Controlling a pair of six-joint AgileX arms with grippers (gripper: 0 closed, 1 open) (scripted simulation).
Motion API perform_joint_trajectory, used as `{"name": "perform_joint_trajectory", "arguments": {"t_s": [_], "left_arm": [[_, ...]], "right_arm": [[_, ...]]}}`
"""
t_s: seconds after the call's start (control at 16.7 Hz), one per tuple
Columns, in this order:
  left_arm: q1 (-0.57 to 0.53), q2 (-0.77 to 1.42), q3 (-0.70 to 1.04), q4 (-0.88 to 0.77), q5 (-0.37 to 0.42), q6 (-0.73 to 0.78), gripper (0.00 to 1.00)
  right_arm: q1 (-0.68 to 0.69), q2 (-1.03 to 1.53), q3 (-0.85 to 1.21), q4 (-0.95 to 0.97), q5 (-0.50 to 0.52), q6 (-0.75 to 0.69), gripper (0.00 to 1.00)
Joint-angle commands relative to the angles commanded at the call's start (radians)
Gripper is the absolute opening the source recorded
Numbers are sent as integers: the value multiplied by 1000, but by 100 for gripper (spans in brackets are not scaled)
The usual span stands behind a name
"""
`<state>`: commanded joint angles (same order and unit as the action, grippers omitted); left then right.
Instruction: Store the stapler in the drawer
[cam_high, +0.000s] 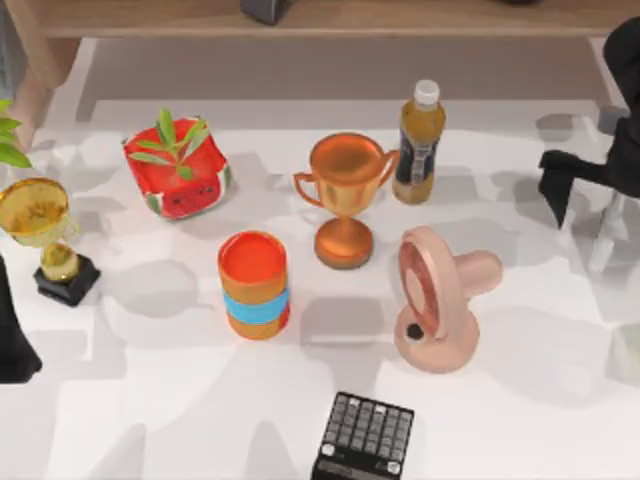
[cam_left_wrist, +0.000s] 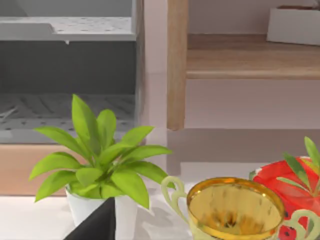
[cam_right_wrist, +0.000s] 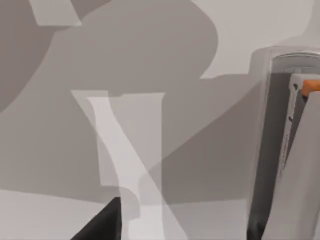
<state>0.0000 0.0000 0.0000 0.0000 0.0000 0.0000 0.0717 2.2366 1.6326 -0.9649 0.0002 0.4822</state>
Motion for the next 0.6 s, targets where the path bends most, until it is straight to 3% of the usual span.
{"name": "perform_joint_trajectory", "arguments": {"t_s": [0.6], "left_arm": [[0,0,0,0,0,0,100]], "right_arm": [[0,0,0,0,0,0,10]]}}
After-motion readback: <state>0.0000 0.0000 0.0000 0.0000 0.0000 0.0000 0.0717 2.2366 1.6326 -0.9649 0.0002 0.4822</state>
